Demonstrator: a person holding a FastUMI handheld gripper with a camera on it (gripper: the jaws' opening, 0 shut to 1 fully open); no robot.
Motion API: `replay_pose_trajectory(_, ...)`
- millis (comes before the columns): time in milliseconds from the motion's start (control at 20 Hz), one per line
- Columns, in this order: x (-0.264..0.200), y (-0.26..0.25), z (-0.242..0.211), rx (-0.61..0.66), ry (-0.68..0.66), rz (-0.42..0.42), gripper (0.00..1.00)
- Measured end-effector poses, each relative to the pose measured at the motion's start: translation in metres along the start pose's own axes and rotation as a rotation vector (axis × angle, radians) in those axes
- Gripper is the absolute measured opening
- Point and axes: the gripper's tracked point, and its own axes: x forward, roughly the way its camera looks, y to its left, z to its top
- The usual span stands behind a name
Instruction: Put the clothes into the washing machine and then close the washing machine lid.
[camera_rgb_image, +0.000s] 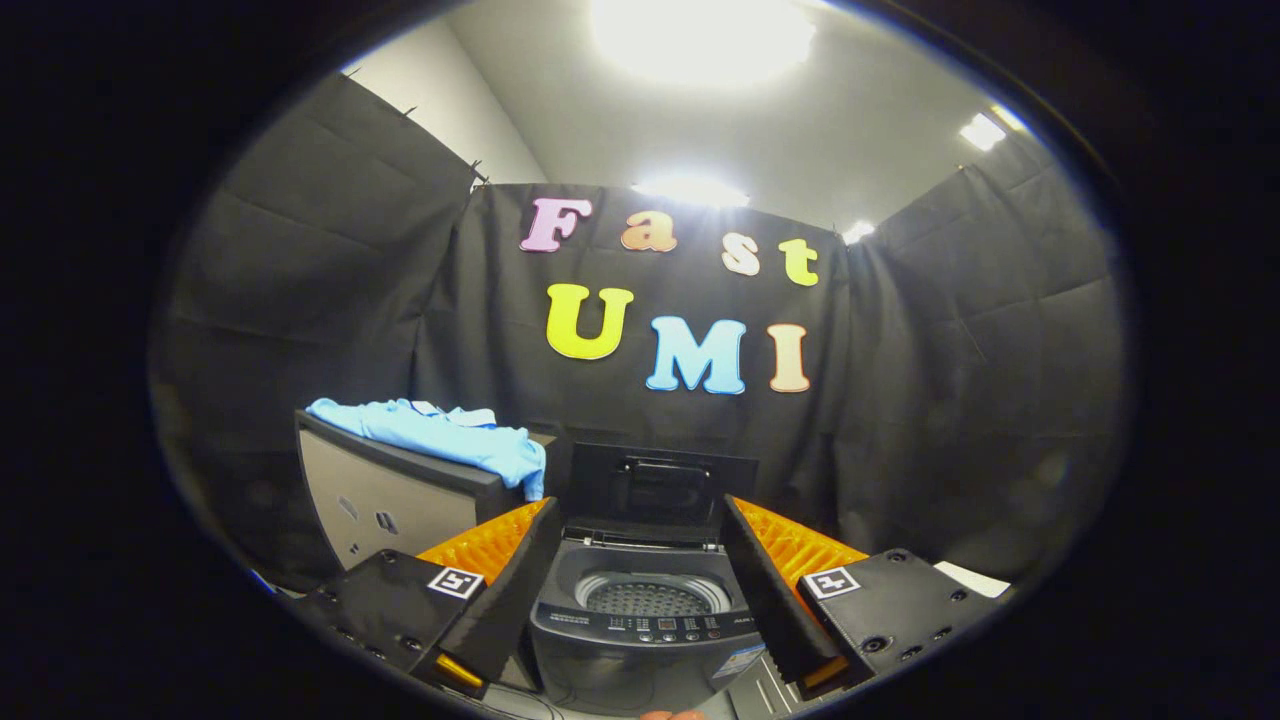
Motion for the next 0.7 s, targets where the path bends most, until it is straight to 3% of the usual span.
replay_pose_trajectory(150, 0.016, 0.018, 0.019, 0.03, 0.037, 0.058, 1.0)
replay_pose_trajectory(700, 0.092, 0.079, 0.142, 0.107, -0.082, 0.213, 1.0)
